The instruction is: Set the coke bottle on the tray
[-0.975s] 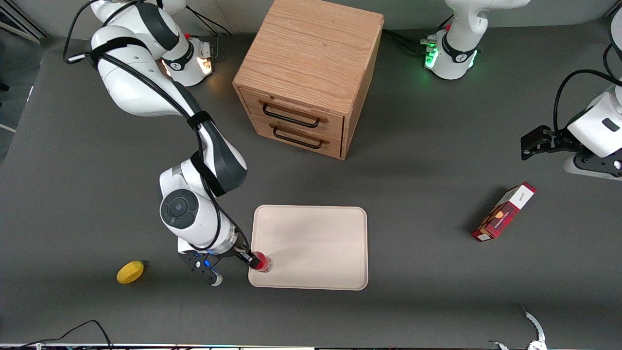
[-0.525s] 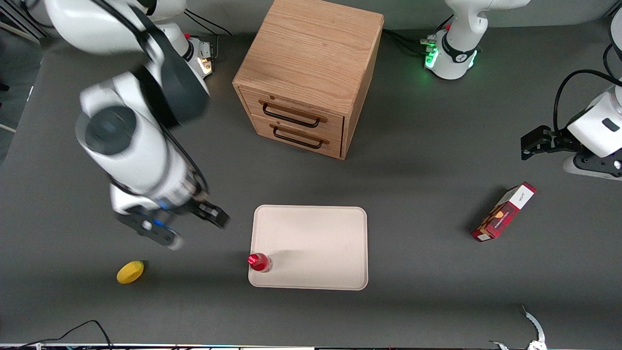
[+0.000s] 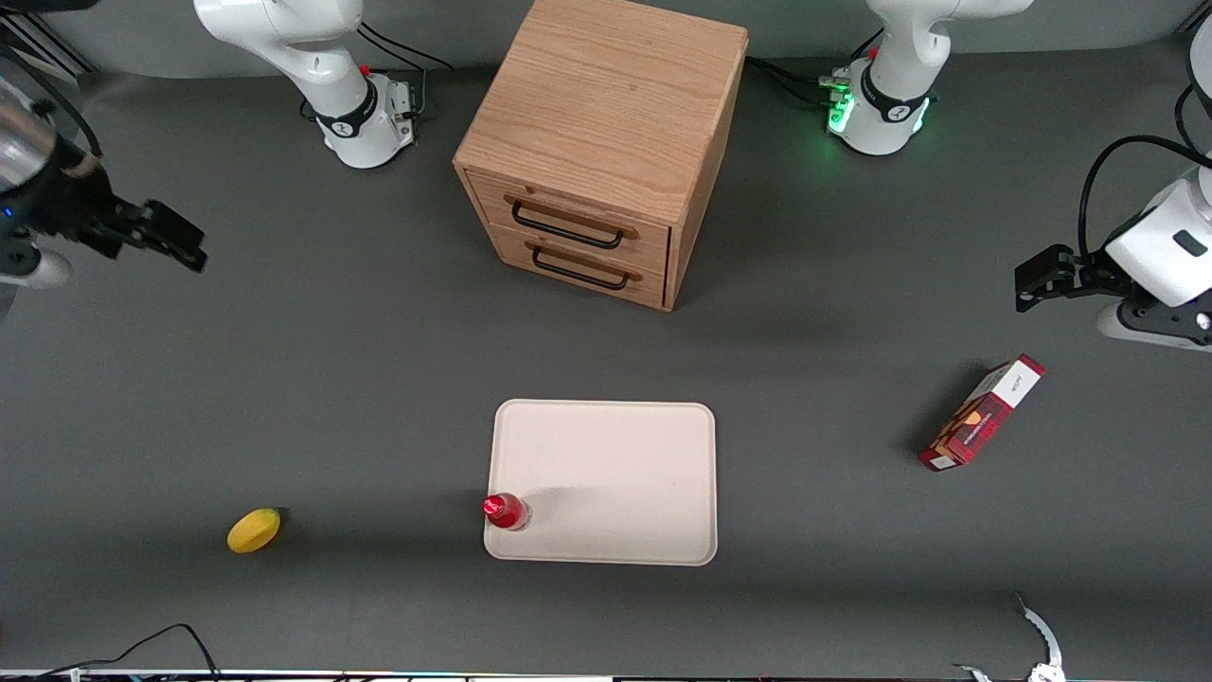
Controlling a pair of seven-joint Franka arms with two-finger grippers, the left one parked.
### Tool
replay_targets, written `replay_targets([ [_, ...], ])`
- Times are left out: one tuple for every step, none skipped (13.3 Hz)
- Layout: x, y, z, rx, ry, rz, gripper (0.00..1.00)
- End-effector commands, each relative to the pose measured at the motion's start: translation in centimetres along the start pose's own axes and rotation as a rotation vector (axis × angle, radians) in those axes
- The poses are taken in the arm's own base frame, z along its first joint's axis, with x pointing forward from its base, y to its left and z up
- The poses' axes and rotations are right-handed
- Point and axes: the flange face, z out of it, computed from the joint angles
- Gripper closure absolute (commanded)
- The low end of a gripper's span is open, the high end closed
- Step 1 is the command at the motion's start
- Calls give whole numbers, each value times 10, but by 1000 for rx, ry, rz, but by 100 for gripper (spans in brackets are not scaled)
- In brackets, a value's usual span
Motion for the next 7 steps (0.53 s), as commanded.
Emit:
replay_targets([
  [-51, 25, 42, 28, -5, -23, 0],
  [-52, 24, 42, 26, -17, -33, 0],
  [-53, 22, 38, 51, -22, -21, 0],
  [-52, 18, 29, 94, -19, -13, 0],
  [-50, 16, 22, 101, -15, -2, 0],
  [-48, 14, 17, 104, -6, 1, 0],
  [-47, 16, 13, 108, 1, 3, 0],
])
